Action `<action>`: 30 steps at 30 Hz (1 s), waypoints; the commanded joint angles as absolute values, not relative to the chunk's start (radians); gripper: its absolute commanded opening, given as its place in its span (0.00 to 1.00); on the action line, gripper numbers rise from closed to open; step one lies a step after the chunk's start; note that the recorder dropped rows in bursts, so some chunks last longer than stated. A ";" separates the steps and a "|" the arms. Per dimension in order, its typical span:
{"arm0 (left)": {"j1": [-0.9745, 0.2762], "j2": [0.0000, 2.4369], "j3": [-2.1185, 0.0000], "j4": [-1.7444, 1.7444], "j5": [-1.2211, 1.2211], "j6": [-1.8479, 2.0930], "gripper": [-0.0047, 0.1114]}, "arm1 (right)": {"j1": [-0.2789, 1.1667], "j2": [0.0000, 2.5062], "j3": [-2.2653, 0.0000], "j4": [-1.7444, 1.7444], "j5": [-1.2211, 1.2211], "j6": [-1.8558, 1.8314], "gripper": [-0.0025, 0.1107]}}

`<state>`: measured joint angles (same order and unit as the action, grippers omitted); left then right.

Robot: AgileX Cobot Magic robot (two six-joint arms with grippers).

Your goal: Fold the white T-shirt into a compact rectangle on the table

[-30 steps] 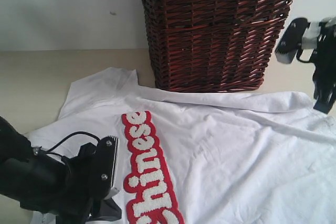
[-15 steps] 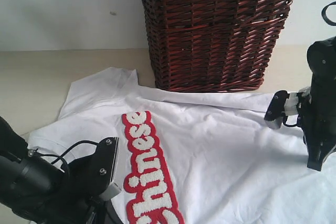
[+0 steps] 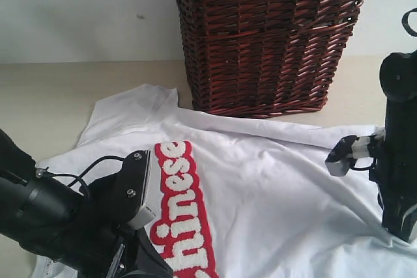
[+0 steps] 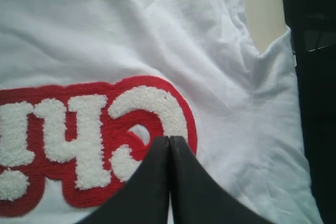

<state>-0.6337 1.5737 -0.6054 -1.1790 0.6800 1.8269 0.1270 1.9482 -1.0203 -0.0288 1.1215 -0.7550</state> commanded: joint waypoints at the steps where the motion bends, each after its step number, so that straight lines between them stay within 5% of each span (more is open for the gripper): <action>1: -0.637 1.566 -0.610 -1.182 0.690 1.820 0.04 | 0.128 1.911 -1.016 0.029 1.221 -0.783 0.02; 8: -0.637 1.566 -0.610 -1.182 0.690 1.820 0.04 | 0.128 1.799 -1.016 0.011 1.074 -0.678 0.02; 18: -0.637 1.566 -0.661 -1.370 0.746 1.820 0.04 | 0.128 1.725 -0.929 -0.072 1.221 -0.627 0.02; 23: -0.555 1.460 -0.680 -1.350 0.043 1.542 0.04 | 0.128 1.687 -0.843 -0.334 0.958 -0.311 0.02; 30: -0.269 1.310 -0.743 -1.454 -0.216 1.544 0.04 | 0.128 1.505 -0.843 -0.141 0.657 -0.259 0.02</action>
<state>-0.3521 1.3593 -0.7183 -1.3624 -0.0774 1.5578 0.1270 1.5856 -0.8458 -0.2232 0.7897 -0.2812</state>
